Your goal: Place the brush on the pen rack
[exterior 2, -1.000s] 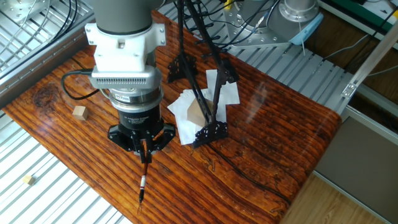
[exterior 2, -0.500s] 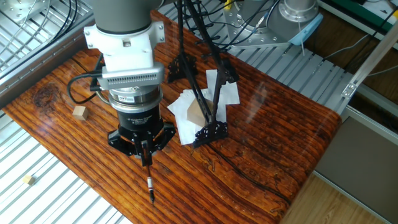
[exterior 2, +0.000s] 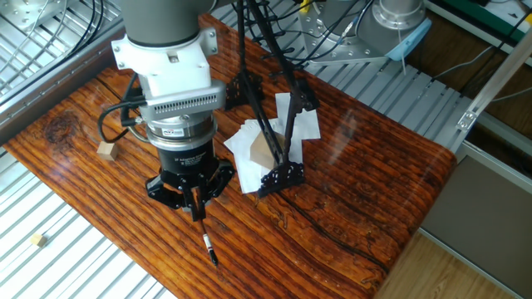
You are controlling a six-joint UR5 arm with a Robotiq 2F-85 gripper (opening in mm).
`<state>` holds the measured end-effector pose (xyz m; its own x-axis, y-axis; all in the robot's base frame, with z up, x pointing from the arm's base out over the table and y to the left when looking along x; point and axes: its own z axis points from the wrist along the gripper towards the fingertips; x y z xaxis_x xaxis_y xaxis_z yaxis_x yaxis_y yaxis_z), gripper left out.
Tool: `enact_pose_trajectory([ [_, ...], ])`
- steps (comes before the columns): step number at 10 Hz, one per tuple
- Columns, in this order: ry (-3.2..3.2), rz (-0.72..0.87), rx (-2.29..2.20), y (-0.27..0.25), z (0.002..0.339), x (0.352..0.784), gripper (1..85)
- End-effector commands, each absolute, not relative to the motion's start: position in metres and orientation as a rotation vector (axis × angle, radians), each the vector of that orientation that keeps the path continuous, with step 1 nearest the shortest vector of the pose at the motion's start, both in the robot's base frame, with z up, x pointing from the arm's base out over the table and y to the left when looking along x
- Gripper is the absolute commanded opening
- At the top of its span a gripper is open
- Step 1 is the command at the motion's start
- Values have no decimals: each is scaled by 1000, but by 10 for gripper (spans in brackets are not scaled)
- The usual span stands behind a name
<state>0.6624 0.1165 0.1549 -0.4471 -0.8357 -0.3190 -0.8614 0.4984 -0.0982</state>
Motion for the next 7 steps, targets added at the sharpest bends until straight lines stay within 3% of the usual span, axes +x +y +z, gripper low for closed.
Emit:
enact_pose_trajectory([
  [1,2388,132,-1443,119,155,664,10],
  [7,2406,110,-1450,113,153,663,10],
])
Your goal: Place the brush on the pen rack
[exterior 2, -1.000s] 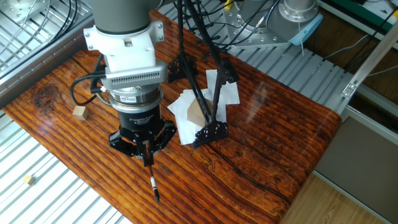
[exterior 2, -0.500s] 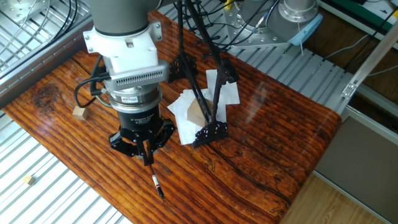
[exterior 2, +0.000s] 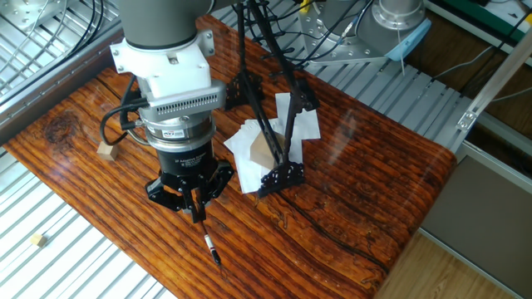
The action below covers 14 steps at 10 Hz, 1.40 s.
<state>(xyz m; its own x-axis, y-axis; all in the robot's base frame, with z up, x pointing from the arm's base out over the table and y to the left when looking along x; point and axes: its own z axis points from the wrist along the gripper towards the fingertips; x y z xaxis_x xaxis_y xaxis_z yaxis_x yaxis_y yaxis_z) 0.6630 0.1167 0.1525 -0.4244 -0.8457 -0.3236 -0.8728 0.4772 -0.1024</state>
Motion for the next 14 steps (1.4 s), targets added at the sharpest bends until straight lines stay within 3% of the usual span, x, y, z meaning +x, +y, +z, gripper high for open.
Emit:
enact_pose_trajectory([
  [1,2406,111,-1446,114,153,663,10],
  [14,2387,13,-1475,100,153,672,10],
])
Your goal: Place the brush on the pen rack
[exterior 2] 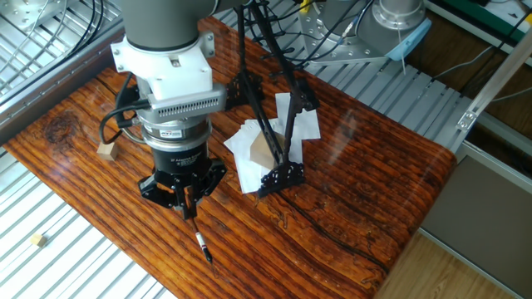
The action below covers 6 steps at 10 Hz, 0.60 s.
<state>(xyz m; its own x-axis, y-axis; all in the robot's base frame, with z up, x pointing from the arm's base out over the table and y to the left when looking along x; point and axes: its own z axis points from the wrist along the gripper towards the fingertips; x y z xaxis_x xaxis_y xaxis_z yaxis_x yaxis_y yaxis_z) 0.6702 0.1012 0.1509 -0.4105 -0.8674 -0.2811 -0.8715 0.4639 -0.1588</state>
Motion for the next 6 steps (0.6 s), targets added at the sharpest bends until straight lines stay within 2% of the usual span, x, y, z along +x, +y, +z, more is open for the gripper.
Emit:
enact_pose_trajectory([
  [1,2412,11,-1465,97,151,669,10],
  [3,2427,-6,-1458,93,151,669,10],
  [6,2430,52,-1470,101,152,662,10],
])
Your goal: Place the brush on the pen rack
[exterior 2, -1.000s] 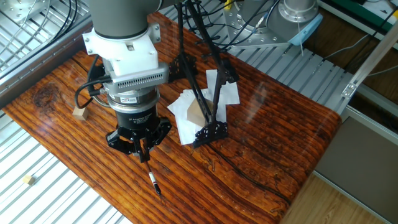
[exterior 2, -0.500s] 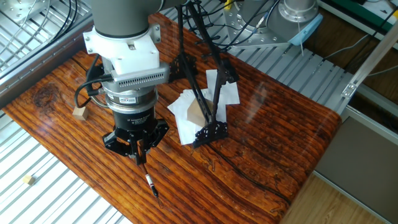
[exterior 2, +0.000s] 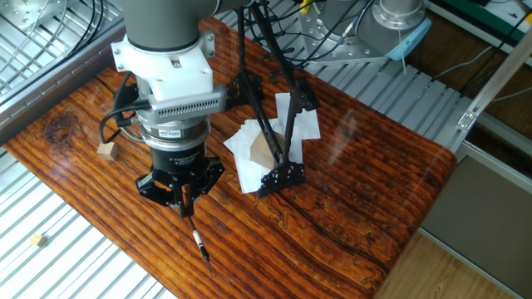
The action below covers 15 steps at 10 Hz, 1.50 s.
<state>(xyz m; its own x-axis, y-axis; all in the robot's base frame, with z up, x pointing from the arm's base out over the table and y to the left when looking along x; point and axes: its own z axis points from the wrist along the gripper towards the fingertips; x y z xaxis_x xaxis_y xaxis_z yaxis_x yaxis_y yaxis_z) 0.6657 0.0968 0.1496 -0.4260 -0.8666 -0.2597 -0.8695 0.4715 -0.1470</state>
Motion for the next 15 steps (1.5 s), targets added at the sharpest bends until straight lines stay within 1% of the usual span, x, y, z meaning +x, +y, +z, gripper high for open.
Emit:
enact_pose_trajectory([
  [1,2418,59,-1469,103,160,666,10],
  [3,2395,68,-1458,108,170,673,10],
  [6,2357,18,-1527,104,179,679,10],
  [9,2334,22,-1520,110,190,685,10],
  [10,2317,52,-1539,119,195,685,10],
  [11,2308,12,-1587,116,198,687,10],
  [12,2341,-4,-1543,114,200,689,10],
  [13,2392,-56,-1490,105,202,692,10],
  [14,2407,-46,-1472,108,206,690,10],
  [15,2421,-100,-1486,102,209,691,10],
])
